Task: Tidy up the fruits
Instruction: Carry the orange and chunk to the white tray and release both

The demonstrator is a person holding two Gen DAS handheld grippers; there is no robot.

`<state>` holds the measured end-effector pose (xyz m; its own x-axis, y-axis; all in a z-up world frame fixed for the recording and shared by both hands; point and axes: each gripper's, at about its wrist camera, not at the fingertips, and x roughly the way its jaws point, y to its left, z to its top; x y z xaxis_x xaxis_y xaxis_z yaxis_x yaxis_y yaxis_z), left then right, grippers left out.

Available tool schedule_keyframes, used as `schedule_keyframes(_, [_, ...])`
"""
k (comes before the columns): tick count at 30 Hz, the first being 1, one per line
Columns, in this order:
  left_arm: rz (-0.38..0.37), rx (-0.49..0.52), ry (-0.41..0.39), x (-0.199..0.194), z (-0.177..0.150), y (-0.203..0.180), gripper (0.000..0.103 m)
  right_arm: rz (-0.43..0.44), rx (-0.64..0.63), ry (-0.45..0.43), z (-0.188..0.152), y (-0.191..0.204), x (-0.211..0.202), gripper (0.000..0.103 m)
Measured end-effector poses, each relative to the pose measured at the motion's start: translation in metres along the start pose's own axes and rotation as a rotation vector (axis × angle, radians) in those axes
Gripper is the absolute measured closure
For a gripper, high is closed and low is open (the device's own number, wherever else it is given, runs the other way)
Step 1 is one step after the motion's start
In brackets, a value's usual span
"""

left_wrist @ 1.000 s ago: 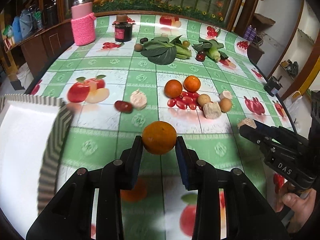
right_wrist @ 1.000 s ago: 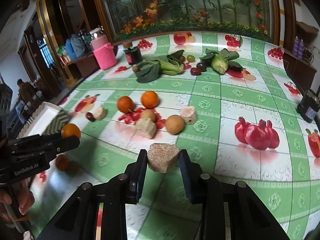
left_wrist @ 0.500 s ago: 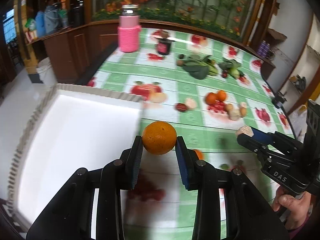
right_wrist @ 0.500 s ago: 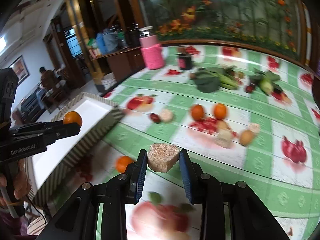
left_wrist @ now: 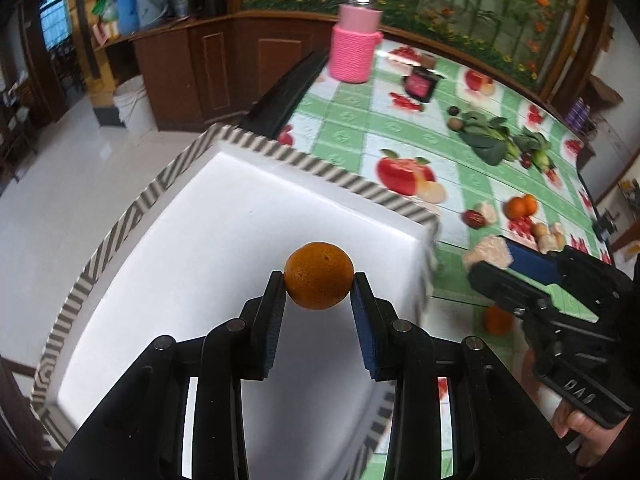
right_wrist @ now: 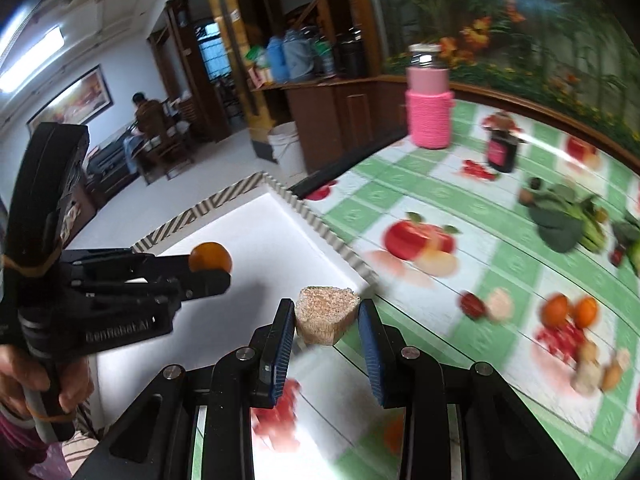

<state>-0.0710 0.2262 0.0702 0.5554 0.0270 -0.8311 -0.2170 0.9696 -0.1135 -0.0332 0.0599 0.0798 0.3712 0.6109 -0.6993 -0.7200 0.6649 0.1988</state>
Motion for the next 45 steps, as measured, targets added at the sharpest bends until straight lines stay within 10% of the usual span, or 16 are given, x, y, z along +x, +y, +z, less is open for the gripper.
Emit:
schedule_keyframes(13, [0.019,-0.12,0.032,0.02,-0.014,0.025,0.07,0.013,-0.068,0.116,0.011,0.017,0.064,0.071])
schedule_keyframes(17, [0.011,-0.143,0.014,0.016,-0.016,0.03,0.039,0.0,-0.059,0.103,0.008,0.011,0.065,0.067])
schedule_keyframes(45, [0.028,-0.057,-0.162,0.005,-0.041,-0.049,0.03,-0.137,0.167,-0.062,-0.081,-0.067,-0.099,0.064])
